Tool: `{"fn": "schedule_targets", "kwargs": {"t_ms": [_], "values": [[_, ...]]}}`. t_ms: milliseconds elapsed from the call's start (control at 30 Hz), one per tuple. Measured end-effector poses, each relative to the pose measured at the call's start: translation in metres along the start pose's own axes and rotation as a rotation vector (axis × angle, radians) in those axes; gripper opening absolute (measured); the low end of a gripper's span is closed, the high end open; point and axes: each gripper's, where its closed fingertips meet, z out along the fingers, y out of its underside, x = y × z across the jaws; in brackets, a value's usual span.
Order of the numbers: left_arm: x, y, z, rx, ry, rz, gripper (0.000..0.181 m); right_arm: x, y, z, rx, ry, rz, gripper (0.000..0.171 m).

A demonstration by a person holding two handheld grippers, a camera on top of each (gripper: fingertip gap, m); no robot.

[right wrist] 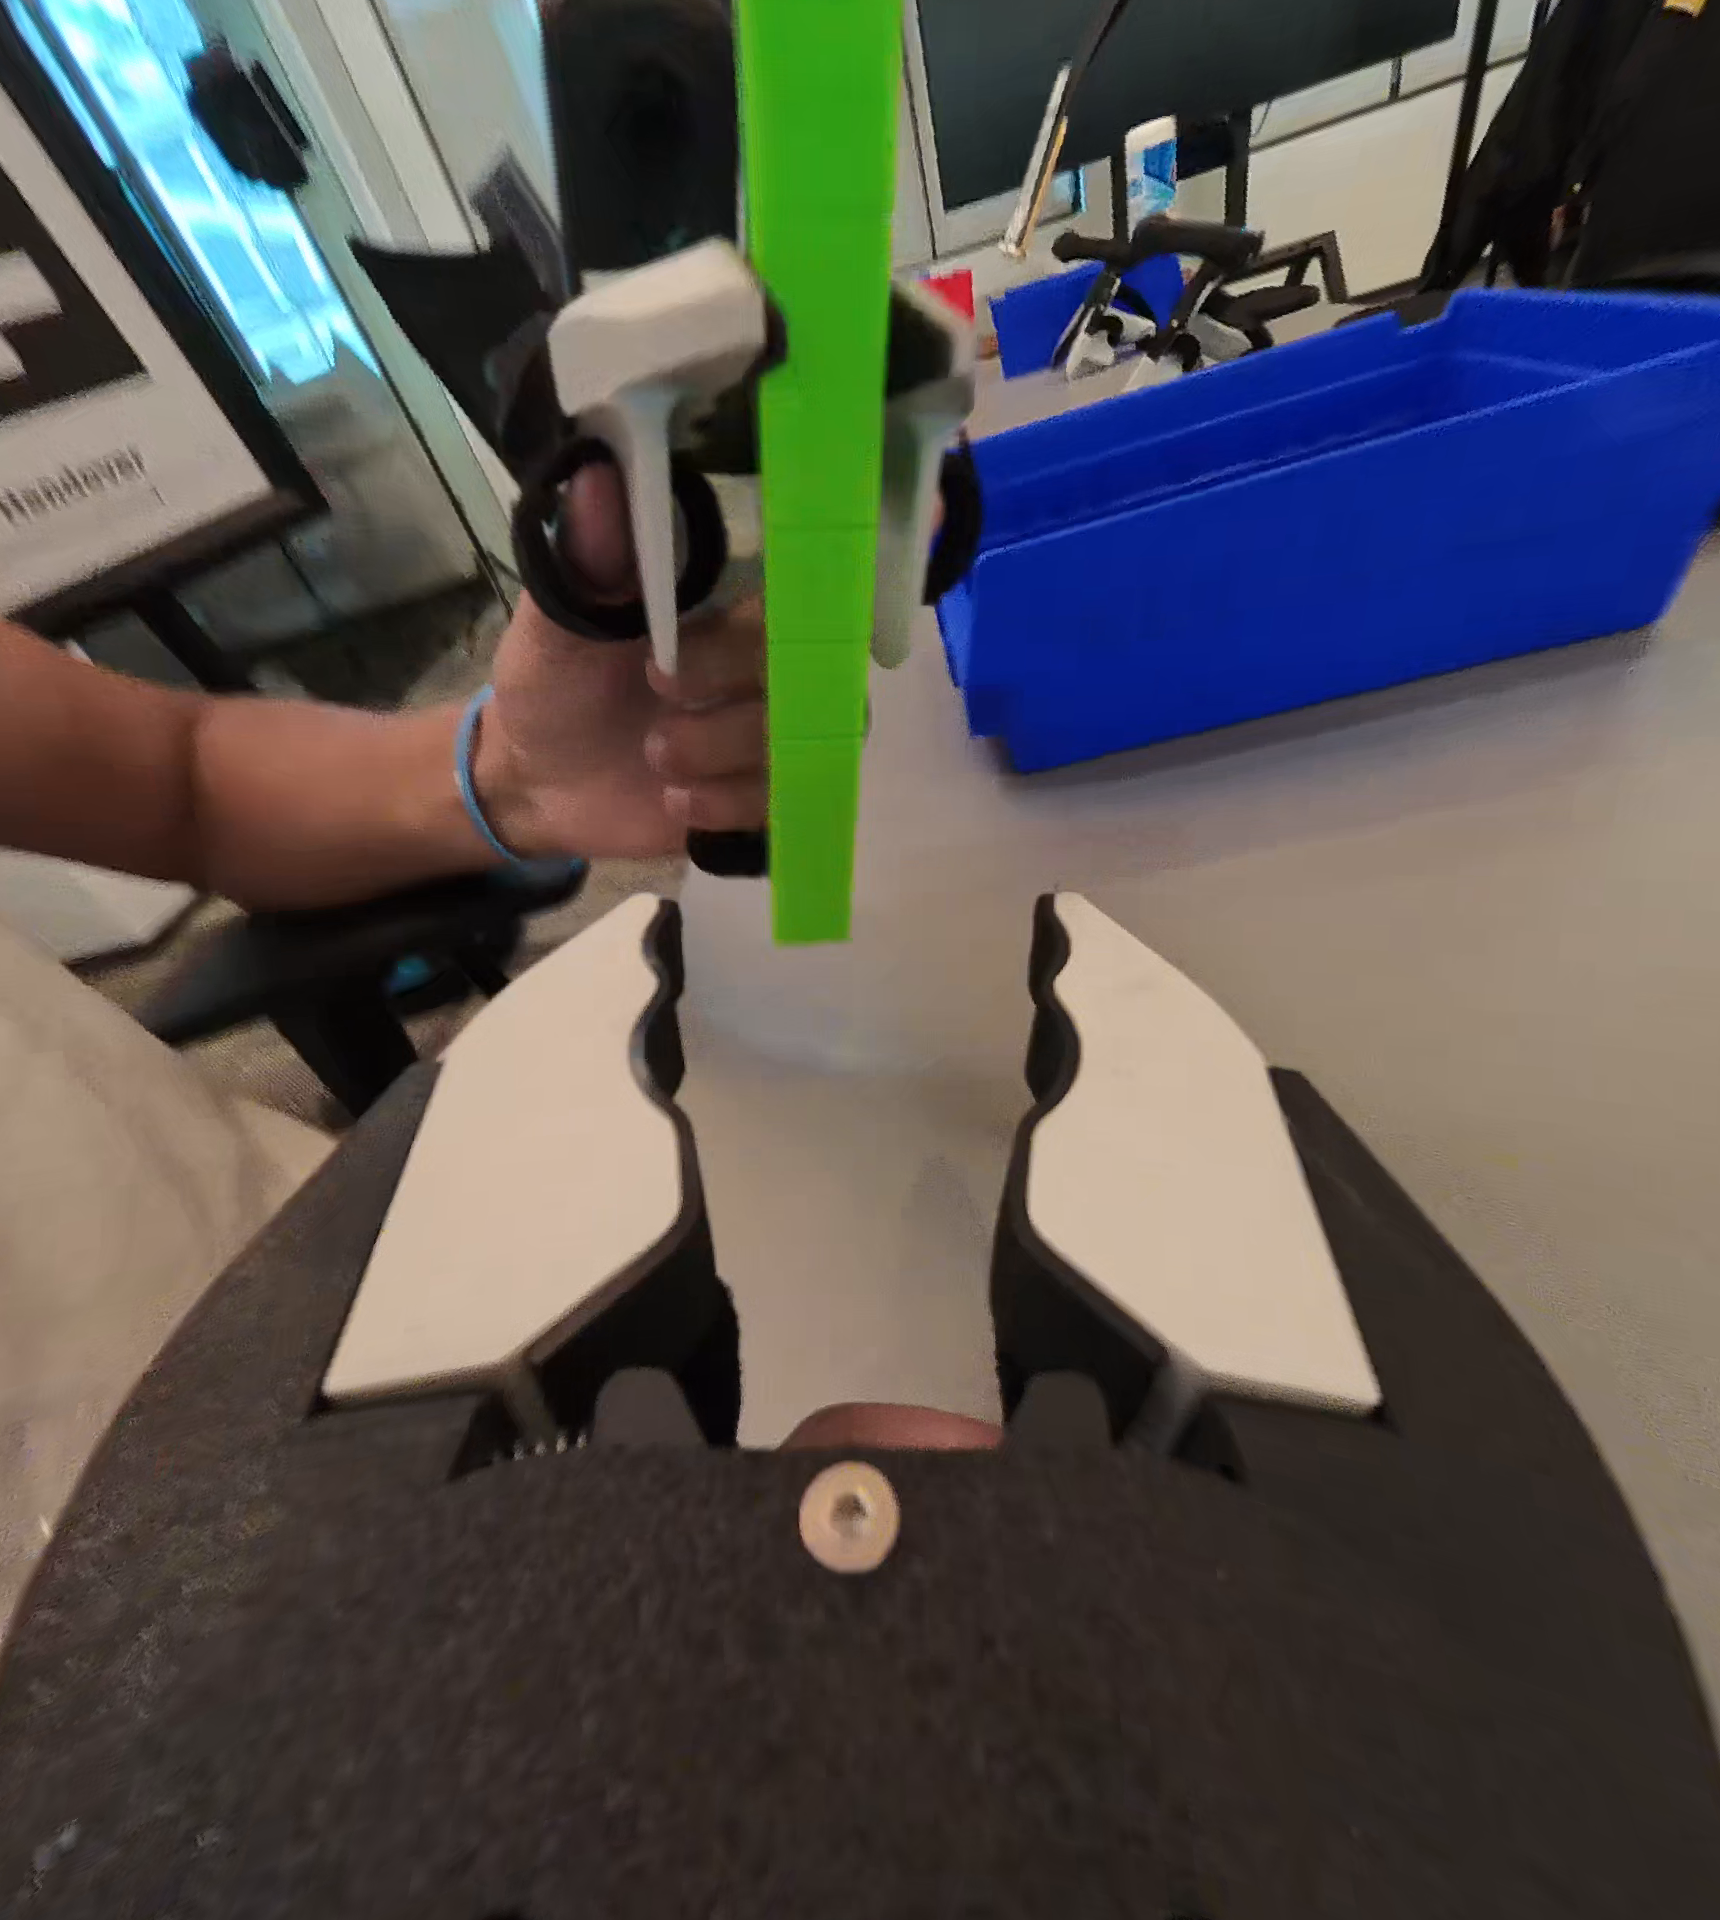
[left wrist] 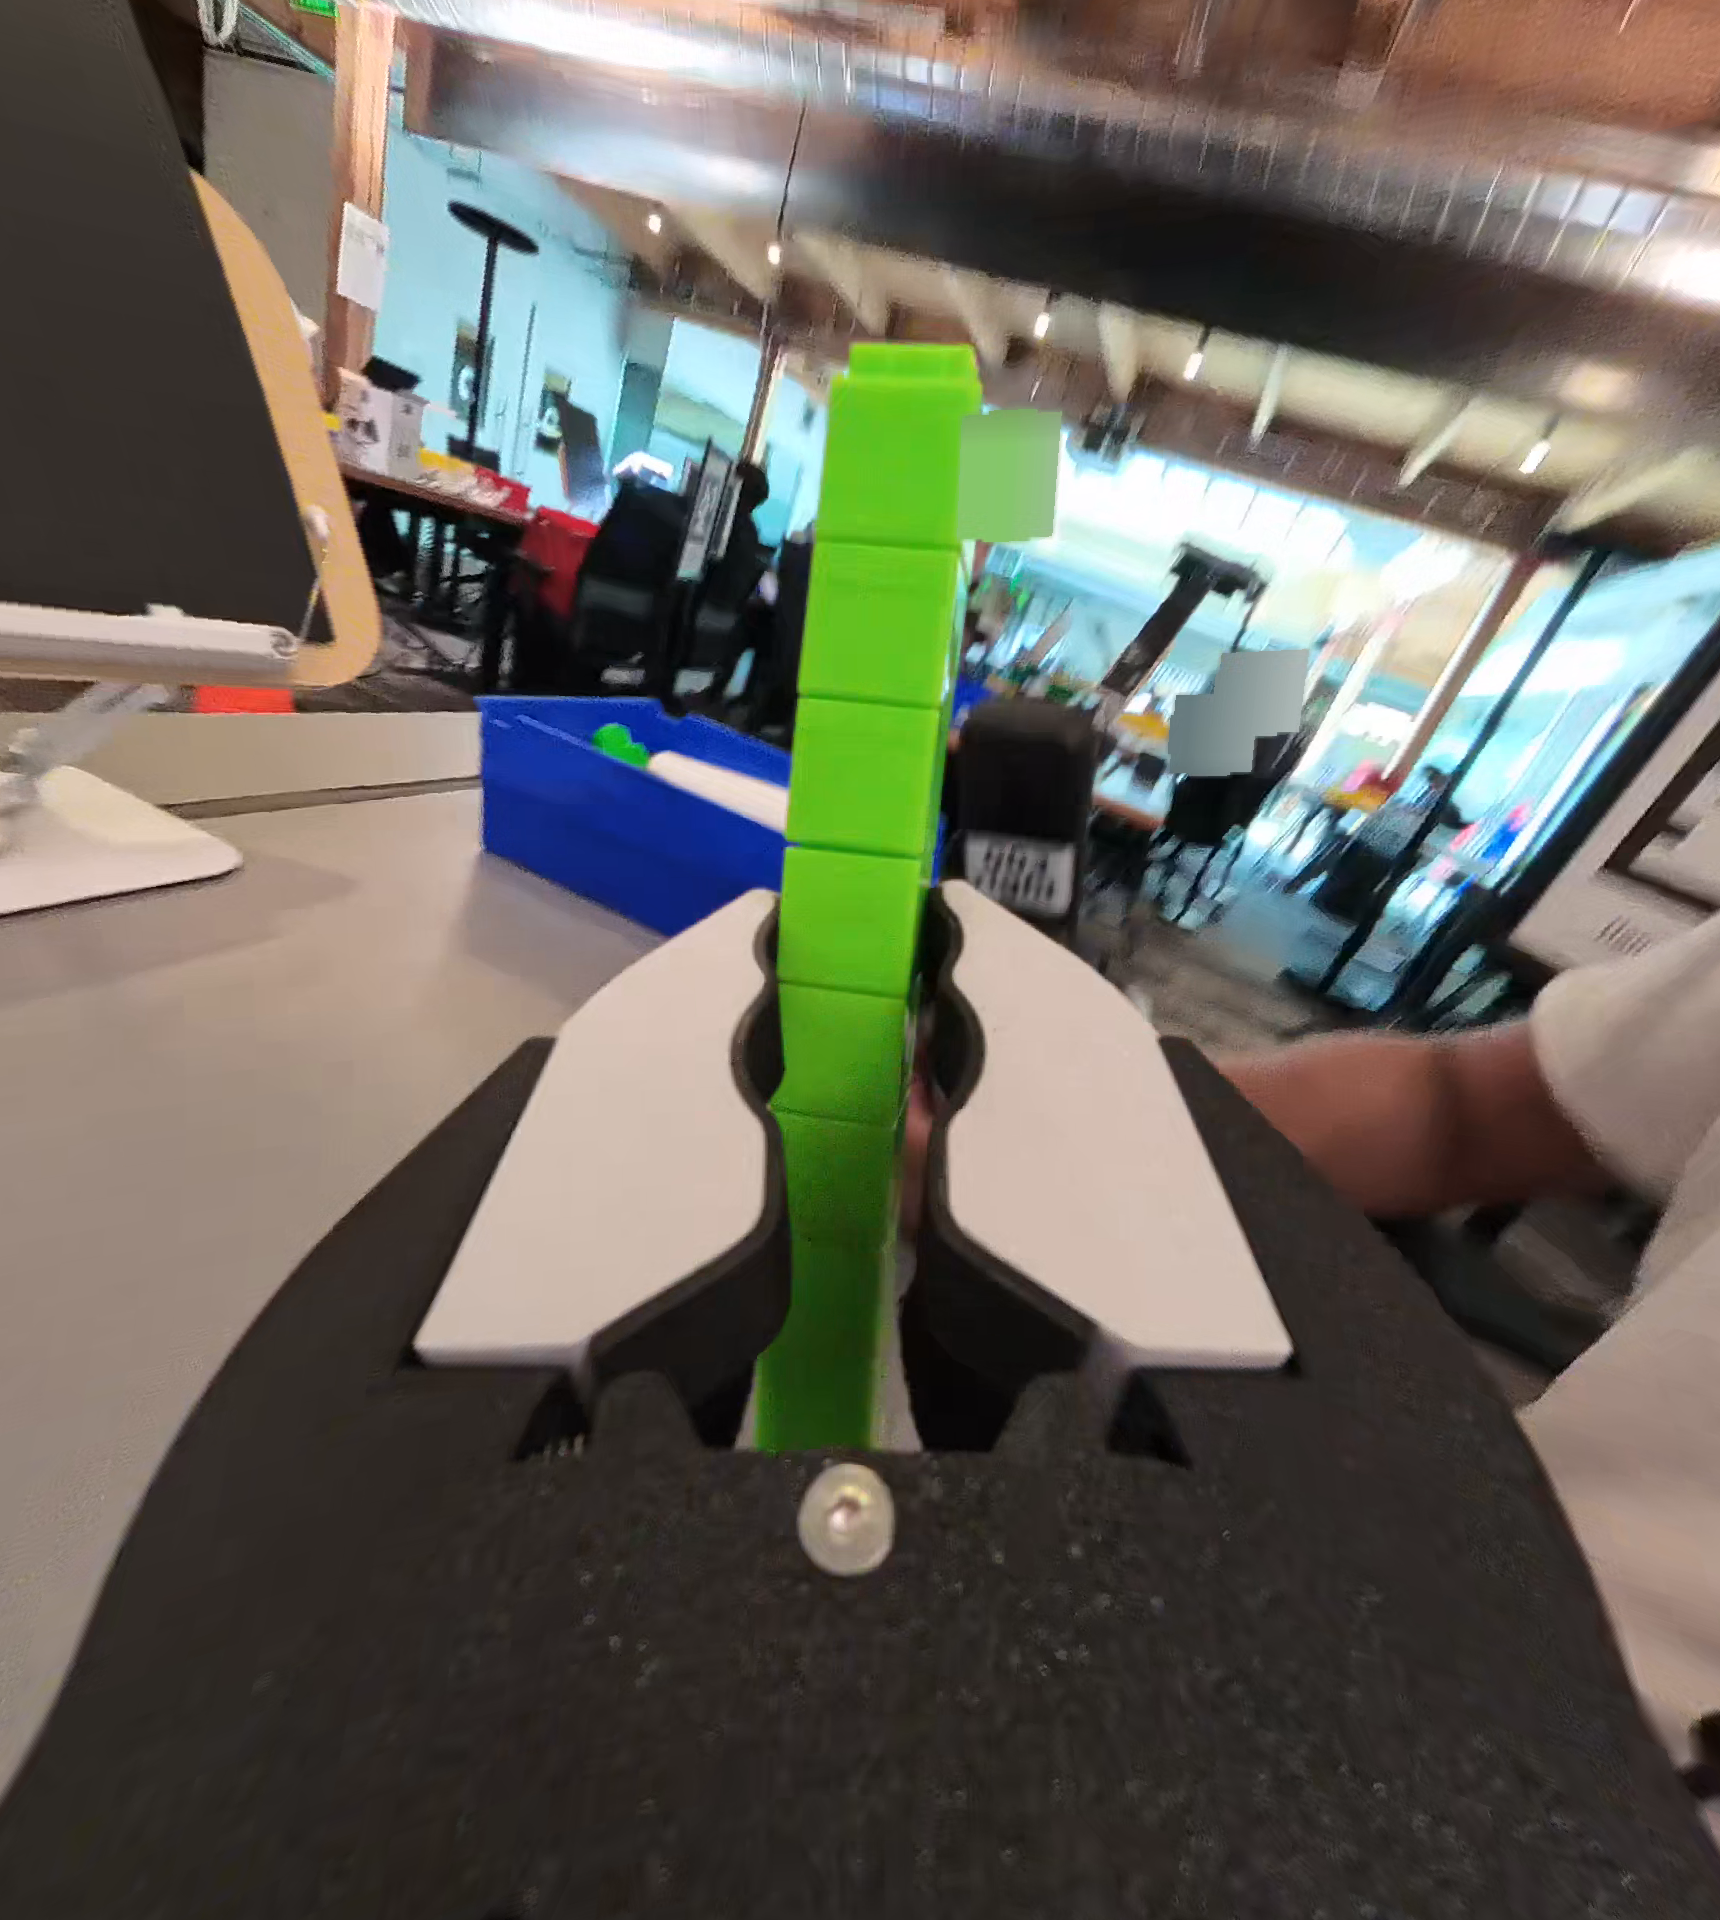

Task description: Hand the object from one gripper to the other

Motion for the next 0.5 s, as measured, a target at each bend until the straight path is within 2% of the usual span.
{"fn": "schedule_targets", "kwargs": {"t_ms": [67,133,200,300,367,500], "values": [[-0.002,-0.004,0.004,0.048,0.036,-0.089,0.024,-0.001,-0.001,0.017,0.044,0.033,0.052,0.063],[-0.005,0.000,0.007,0.060,0.045,-0.140,0.024,0.001,-0.012,0.025,0.111,0.065,0.070,0.054],[-0.005,0.007,0.011,0.046,0.048,-0.162,0.024,-0.003,-0.017,0.029,0.137,0.026,0.102,0.047],[0.001,0.008,0.013,0.062,0.066,-0.193,0.024,-0.008,-0.012,0.034,0.116,-0.019,0.130,0.038],[0.005,0.008,0.015,0.061,0.071,-0.179,0.024,-0.014,-0.009,0.035,0.104,-0.061,0.141,0.022],[0.011,0.014,0.018,0.020,0.088,-0.138,0.024,-0.014,-0.002,0.031,0.038,-0.085,0.135,0.022]]}}
